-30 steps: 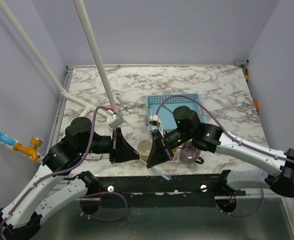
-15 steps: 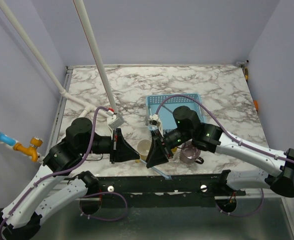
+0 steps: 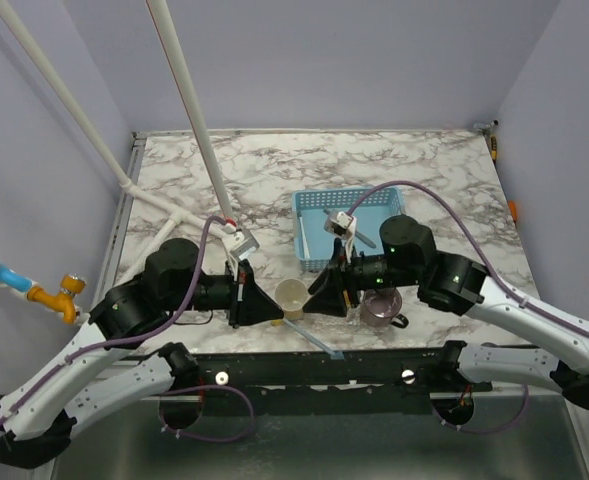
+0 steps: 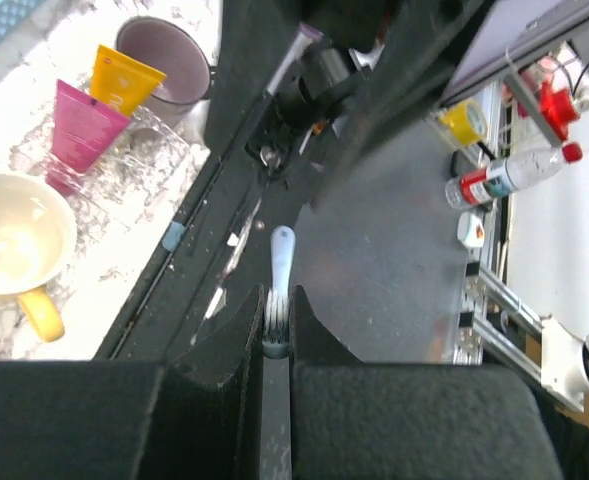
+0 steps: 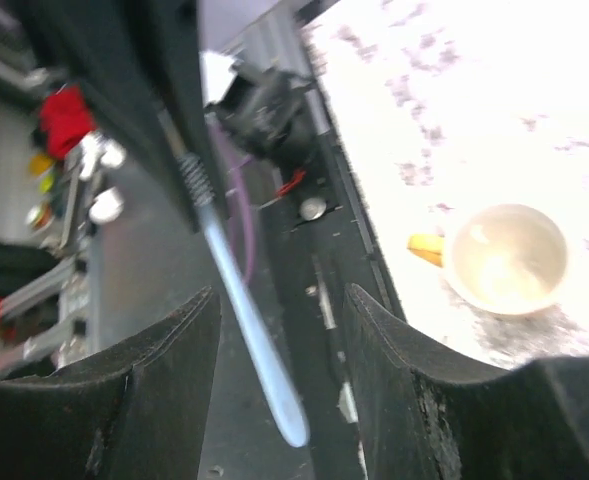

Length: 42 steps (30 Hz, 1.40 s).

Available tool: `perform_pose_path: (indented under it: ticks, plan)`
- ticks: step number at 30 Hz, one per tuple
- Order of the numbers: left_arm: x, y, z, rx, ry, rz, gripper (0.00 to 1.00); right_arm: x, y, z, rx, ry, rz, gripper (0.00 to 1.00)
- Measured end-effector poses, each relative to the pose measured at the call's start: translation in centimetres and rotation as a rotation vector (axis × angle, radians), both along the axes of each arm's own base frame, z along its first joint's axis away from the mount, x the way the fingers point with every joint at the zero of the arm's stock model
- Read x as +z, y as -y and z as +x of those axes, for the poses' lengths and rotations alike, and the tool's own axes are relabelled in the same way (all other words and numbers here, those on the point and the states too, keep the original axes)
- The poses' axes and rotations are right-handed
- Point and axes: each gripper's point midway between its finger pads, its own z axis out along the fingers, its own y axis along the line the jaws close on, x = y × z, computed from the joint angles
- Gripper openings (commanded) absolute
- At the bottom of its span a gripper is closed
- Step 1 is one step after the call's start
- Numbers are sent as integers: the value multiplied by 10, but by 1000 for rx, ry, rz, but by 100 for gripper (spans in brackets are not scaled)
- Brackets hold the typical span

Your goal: Prepare toiletry sets of a toothbrush and toothpaste on the tray

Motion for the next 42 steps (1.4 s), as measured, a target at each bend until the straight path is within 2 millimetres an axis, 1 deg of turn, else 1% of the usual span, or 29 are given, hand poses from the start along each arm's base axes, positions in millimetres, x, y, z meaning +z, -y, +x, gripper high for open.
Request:
perform_pose_path:
  ticks: [2, 5, 8, 10, 14, 17, 19, 23, 26, 31, 36, 42]
  plan:
    - [-2, 5, -5, 0, 0, 49, 0, 4, 6, 13, -93, 28, -11, 56]
    - [2, 12, -11, -1, 16, 96, 0, 11, 17, 33, -237, 61, -27, 55]
    - [6, 15, -4, 57, 31, 135, 0, 11, 29, 58, -402, 78, -69, 55]
    - [6, 16, 4, 111, 39, 168, 0, 3, 39, 74, -516, 80, -115, 55]
    - [2, 20, 12, 177, 45, 243, 0, -21, 53, 98, -678, 78, -221, 54]
    - [-4, 25, 17, 219, 50, 306, 0, -35, 62, 111, -767, 84, -283, 54]
    - [-10, 29, 22, 247, 57, 355, 0, -41, 67, 116, -809, 91, -307, 54]
    - [-22, 35, 26, 282, 69, 443, 0, -47, 73, 124, -867, 103, -327, 54]
    - [-26, 37, 31, 311, 81, 480, 0, -50, 77, 127, -895, 109, -334, 54]
    - [-29, 41, 35, 343, 107, 508, 0, -60, 84, 129, -922, 117, -358, 54]
    - [-28, 47, 43, 375, 127, 519, 0, -62, 87, 131, -944, 121, -362, 54]
    - [-29, 57, 46, 380, 130, 523, 0, -65, 92, 130, -957, 121, -365, 54]
